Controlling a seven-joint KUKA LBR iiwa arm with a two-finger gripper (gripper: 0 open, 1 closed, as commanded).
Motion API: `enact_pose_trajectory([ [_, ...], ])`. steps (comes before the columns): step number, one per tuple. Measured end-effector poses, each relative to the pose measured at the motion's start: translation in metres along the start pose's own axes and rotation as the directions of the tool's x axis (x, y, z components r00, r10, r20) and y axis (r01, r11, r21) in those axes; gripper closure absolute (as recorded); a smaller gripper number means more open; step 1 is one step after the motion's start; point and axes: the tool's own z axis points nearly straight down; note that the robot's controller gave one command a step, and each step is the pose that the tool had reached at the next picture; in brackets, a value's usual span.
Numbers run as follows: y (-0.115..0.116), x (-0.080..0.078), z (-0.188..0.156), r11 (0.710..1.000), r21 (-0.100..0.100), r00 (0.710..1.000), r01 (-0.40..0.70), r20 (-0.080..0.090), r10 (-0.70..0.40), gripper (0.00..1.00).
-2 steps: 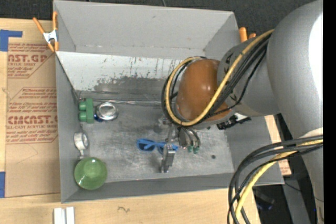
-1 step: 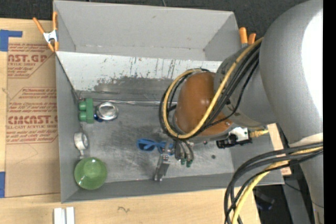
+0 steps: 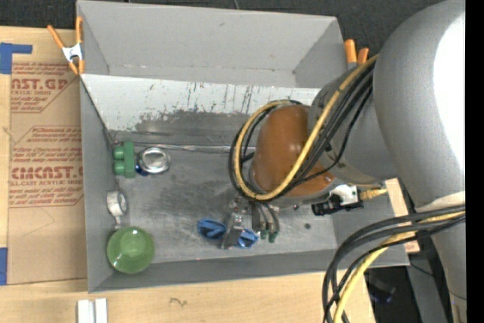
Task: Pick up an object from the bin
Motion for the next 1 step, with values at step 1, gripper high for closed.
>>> enact_pose_trajectory([
  [1,0.0009,-0.0003,-0.0263,1.0,0.002,1.0,0.001,-0.007,-0.001,1.0],
])
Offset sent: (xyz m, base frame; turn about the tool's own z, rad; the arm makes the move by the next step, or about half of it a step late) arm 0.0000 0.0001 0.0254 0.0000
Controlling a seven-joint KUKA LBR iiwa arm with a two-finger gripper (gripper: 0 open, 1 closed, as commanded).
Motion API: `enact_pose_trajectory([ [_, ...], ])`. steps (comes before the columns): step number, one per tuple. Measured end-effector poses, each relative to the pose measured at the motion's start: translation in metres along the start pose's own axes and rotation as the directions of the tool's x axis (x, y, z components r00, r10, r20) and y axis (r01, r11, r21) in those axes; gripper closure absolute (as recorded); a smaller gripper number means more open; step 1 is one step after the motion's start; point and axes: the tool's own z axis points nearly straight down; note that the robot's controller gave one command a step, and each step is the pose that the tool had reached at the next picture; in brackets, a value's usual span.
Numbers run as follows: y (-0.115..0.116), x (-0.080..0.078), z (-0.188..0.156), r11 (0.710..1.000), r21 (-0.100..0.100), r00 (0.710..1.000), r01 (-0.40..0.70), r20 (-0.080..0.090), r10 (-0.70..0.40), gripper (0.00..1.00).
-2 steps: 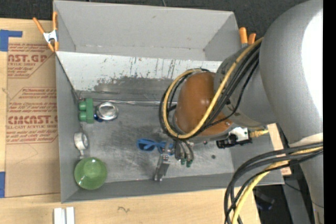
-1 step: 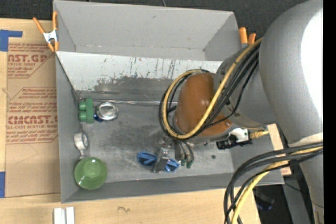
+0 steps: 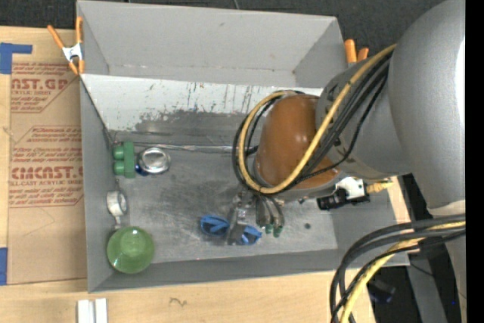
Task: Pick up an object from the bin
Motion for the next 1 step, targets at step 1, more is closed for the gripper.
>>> enact_pose_trajectory([
  [1,0.0013,-0.0015,-0.0781,1.0,-0.002,1.0,0.001,0.006,-0.001,1.0],
])
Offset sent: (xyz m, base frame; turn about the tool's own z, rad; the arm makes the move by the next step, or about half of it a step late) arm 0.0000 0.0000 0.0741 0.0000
